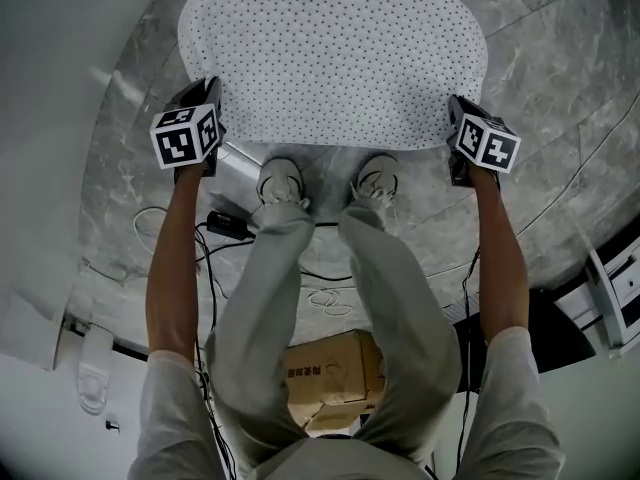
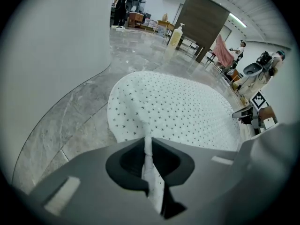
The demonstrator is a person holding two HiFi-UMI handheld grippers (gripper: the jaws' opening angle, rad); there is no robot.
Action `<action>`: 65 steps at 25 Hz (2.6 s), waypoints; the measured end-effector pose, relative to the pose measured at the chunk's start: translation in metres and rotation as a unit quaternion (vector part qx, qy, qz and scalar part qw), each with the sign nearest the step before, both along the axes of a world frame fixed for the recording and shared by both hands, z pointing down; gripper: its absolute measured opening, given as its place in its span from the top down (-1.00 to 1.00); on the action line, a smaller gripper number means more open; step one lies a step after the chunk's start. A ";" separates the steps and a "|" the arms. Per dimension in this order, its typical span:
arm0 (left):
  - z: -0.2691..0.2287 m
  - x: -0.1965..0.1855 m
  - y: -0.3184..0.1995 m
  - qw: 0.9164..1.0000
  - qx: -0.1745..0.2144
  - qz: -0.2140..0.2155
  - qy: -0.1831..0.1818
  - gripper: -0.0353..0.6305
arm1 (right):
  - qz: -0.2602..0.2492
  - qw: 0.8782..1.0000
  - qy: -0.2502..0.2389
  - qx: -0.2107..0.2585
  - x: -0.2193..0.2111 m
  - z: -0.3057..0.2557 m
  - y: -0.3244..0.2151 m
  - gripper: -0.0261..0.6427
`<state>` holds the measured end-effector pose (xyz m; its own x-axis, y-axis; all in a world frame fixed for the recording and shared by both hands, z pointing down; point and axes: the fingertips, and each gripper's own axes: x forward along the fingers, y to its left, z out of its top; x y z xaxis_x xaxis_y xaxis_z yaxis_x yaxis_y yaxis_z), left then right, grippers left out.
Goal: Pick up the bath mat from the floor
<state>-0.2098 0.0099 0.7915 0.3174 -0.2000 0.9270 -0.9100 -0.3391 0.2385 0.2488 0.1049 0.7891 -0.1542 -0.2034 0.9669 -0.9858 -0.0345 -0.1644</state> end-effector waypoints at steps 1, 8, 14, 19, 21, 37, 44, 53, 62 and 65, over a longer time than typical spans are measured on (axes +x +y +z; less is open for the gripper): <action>-0.004 0.002 -0.001 1.000 0.000 -0.001 0.003 0.79 | 0.002 1.000 -0.004 0.005 -0.001 -0.006 -0.001 0.84; -0.039 0.022 -0.001 1.000 0.001 0.009 0.015 0.80 | 0.010 0.998 -0.044 0.032 -0.028 -0.049 -0.006 0.84; -0.080 0.042 0.002 0.999 -0.004 0.012 0.031 0.81 | 0.007 0.997 -0.072 0.040 -0.052 -0.093 -0.009 0.84; -0.116 0.066 0.006 0.998 -0.008 0.022 0.050 0.81 | 0.000 0.995 -0.088 0.049 -0.071 -0.132 -0.011 0.84; -0.129 0.073 0.005 0.998 -0.006 0.023 0.056 0.81 | -0.006 0.994 -0.097 0.055 -0.082 -0.148 -0.016 0.84; -0.265 0.099 0.018 0.997 0.016 0.031 0.071 0.81 | -0.021 0.989 -0.123 0.084 -0.134 -0.285 -0.025 0.84; -0.355 0.110 0.013 0.996 0.046 0.019 0.080 0.81 | -0.018 0.984 -0.128 0.121 -0.145 -0.373 -0.032 0.84; -0.491 0.131 0.000 0.991 0.094 0.021 0.094 0.81 | -0.010 0.978 -0.121 0.171 -0.150 -0.506 -0.049 0.84; -0.603 0.140 0.005 0.986 0.122 0.028 0.109 0.81 | 0.005 0.972 -0.098 0.213 -0.139 -0.618 -0.044 0.84; -0.643 0.142 0.009 0.984 0.131 0.039 0.113 0.81 | 0.016 0.969 -0.094 0.229 -0.138 -0.659 -0.040 0.84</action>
